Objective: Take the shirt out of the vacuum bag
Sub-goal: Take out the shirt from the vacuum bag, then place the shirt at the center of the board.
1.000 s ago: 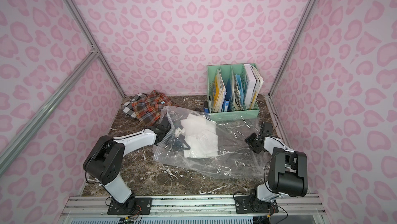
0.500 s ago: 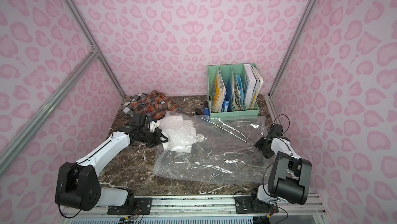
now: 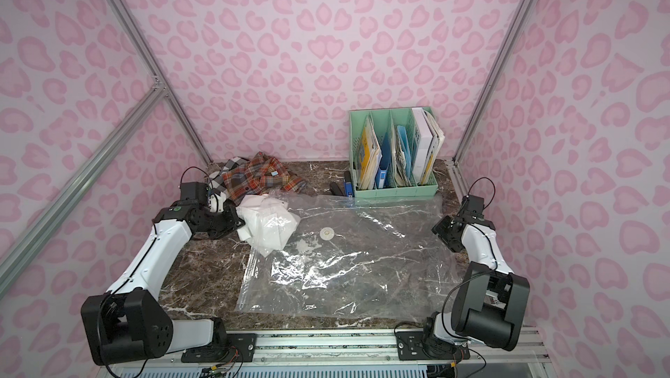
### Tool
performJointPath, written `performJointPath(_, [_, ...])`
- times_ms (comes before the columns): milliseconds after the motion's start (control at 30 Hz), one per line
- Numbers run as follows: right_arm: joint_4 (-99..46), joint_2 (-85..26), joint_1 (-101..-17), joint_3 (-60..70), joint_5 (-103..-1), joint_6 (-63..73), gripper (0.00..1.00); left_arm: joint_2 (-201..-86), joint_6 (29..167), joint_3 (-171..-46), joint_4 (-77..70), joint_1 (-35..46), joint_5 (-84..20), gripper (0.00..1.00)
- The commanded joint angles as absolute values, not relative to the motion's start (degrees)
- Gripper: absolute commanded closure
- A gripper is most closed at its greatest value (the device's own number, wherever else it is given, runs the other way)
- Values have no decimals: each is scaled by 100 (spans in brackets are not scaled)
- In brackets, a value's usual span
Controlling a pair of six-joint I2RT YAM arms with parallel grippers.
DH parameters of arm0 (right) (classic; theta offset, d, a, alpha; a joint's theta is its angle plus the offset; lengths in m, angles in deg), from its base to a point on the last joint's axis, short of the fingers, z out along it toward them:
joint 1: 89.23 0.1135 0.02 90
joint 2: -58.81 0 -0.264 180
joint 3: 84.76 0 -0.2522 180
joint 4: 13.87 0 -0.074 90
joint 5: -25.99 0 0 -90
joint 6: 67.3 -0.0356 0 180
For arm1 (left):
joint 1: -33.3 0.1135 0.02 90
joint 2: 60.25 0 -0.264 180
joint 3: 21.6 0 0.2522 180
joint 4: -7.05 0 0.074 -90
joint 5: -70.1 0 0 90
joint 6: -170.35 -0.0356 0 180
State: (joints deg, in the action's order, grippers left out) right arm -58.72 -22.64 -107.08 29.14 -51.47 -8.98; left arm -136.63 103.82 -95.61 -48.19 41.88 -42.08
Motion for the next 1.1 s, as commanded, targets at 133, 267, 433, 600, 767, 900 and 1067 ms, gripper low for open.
performJointPath(133, [-5939,-2512,-10702,2856,-4995,-755,44,-13393,10123,-9049,-4696,5051,-4700,96])
performJointPath(267, [-5806,-2690,-10629,2979,-4952,-773,43,-13127,10261,-8533,-4565,5196,-4995,96])
performJointPath(433, [-5713,-3012,-10625,3014,-5046,-771,44,-12807,10231,-8248,-4668,5736,-4795,95])
performJointPath(600, [-5664,-3377,-10680,2854,-5099,-734,44,-12658,10299,-8211,-4747,6247,-4520,95])
performJointPath(767, [-5646,-3749,-10706,2512,-5111,-645,44,-12390,10819,-7390,-4277,6467,-4870,96])
performJointPath(900, [-5628,-3941,-10806,2315,-5071,-578,44,-12163,11101,-6766,-4076,6825,-4825,96])
performJointPath(1067, [-5637,-4017,-11096,2191,-5030,-451,44,-12205,11500,-6541,-3966,7116,-4824,96])
